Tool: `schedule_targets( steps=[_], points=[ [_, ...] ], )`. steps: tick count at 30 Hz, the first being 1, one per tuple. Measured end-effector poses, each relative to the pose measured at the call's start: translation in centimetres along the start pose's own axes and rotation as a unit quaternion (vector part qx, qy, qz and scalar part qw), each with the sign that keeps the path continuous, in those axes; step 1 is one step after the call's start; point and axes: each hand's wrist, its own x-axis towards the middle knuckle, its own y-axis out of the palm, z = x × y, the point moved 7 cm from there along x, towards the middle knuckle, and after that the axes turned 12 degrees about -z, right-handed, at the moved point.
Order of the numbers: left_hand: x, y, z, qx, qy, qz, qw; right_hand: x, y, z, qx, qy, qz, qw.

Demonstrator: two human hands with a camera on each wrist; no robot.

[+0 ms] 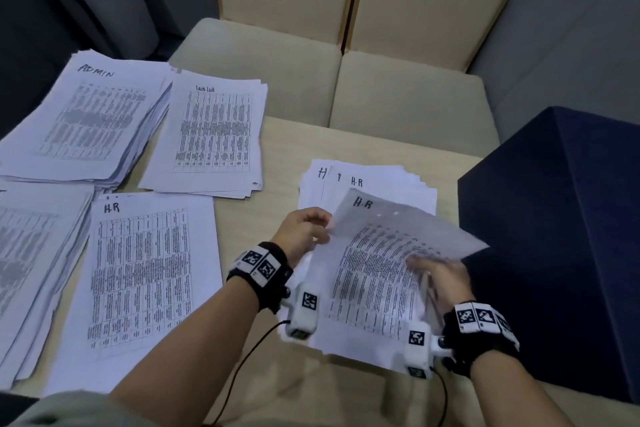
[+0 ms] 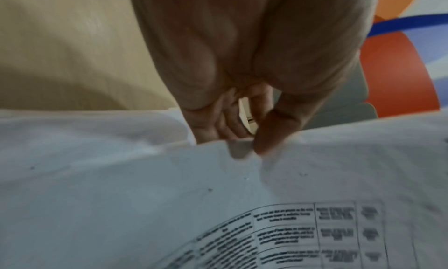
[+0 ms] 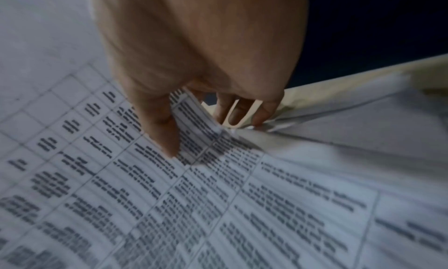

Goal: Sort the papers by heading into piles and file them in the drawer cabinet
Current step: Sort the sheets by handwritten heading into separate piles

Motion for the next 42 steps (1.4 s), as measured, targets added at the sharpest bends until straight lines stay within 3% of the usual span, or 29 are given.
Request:
schedule_targets(
  steps=[2, 5, 10, 13, 15, 19, 22, 24, 28, 30, 32, 35, 39, 42],
  points=[
    [1.2, 0.0, 0.4, 0.061, 0.027, -0.047, 0.997, -0.3, -1.2, 0.1, 0.024, 0.014, -0.034, 0.999],
    [2.1, 0.6, 0.8, 0.256, 0.088, -0.12, 0.955, 0.1, -2.1, -1.0, 0.1, 0.044, -0.049, 0.993],
    [1.8, 3.0, 2.1, 0.393, 0.064, -0.079, 0.914, -0.6, -2.7, -1.1, 0.125, 0.069, -0.033, 0.989],
    [1.4, 4.1, 1.7, 0.389, 0.13, -0.026, 0.912, 0.3, -3.0, -1.4, 0.113, 0.055, -0.051, 0.991],
    [0.6, 4.2, 1.0, 0.338, 0.153, 0.013, 0.929, 2.1, -3.3, -2.3, 0.105, 0.039, -0.066, 0.992],
    [0.4, 3.4, 0.6, 0.268, 0.151, 0.043, 0.951, 0.5, -2.7, 0.2, 0.06, 0.002, -0.059, 0.996],
    [1.5, 1.5, 0.3, 0.33, 0.183, -0.107, 0.92, 0.9, -2.9, 0.6, 0.058, -0.019, -0.074, 0.995],
    [1.6, 0.9, 0.4, 0.367, 0.172, -0.165, 0.899, 1.6, -2.7, -0.1, 0.083, 0.01, -0.073, 0.994],
    [2.0, 1.4, 1.8, 0.483, 0.069, -0.122, 0.864, 2.1, -2.1, -0.7, 0.076, 0.029, -0.054, 0.995],
    [2.0, 1.8, 1.8, 0.5, 0.092, -0.097, 0.855, 2.3, -2.1, -0.8, 0.072, 0.025, -0.055, 0.996],
    [2.0, 2.3, 1.5, 0.462, 0.146, -0.075, 0.872, 2.7, -2.2, -0.7, 0.071, 0.024, -0.063, 0.995],
    [1.6, 2.0, 0.9, 0.304, 0.18, -0.059, 0.934, 3.4, -2.4, -0.5, 0.08, 0.02, -0.07, 0.994],
    [1.7, 1.4, 1.2, 0.15, 0.11, -0.012, 0.982, 3.6, -1.5, 0.5, 0.078, -0.023, -0.04, 0.996],
    [1.3, 1.8, 0.8, 0.076, 0.062, 0.023, 0.995, 3.9, -1.0, 0.6, 0.092, -0.008, -0.036, 0.995]
  ],
)
